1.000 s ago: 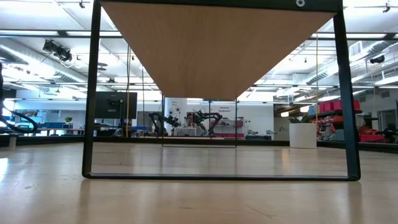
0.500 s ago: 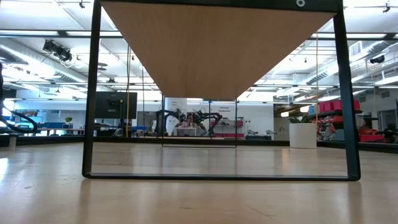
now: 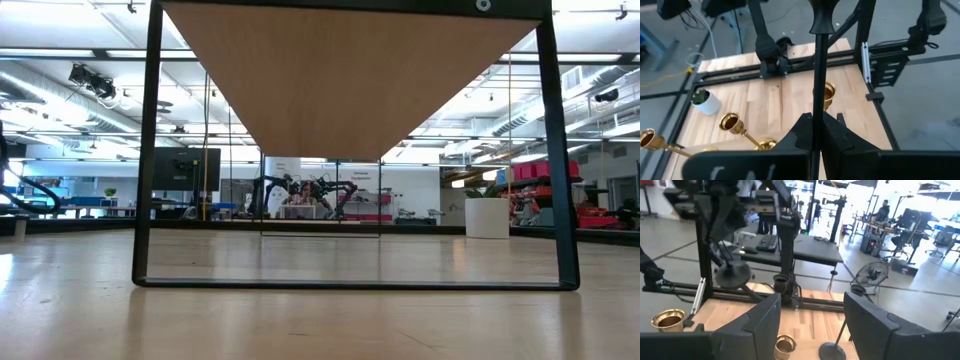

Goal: Pick & Place candle stick holders
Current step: Put the black candle holder on the shelf aligned with the golden candle holders

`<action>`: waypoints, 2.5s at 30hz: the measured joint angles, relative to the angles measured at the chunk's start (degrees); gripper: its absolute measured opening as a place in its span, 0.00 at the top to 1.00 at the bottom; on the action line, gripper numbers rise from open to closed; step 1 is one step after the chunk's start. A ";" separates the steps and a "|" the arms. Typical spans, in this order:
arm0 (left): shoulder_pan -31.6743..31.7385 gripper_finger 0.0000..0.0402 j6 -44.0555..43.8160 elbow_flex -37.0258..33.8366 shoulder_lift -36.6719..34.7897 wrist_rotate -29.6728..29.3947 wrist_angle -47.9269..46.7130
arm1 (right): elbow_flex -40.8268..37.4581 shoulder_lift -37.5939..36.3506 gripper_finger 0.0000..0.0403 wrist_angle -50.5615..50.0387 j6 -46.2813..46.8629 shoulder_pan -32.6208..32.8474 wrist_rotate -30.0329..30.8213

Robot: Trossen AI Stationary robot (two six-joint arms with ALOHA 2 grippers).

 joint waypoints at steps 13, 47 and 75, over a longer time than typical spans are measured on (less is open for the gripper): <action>-5.07 0.97 -0.54 -16.86 -0.46 -12.95 14.56 | -4.96 -4.80 0.47 1.94 0.64 0.02 0.03; -8.45 0.97 -4.90 -75.51 -19.56 -23.32 81.60 | -5.75 -5.25 0.47 1.83 0.20 0.02 3.51; -6.63 0.95 -3.82 -84.93 -15.69 -14.03 102.64 | -5.75 -5.16 0.47 1.85 -0.69 0.00 4.53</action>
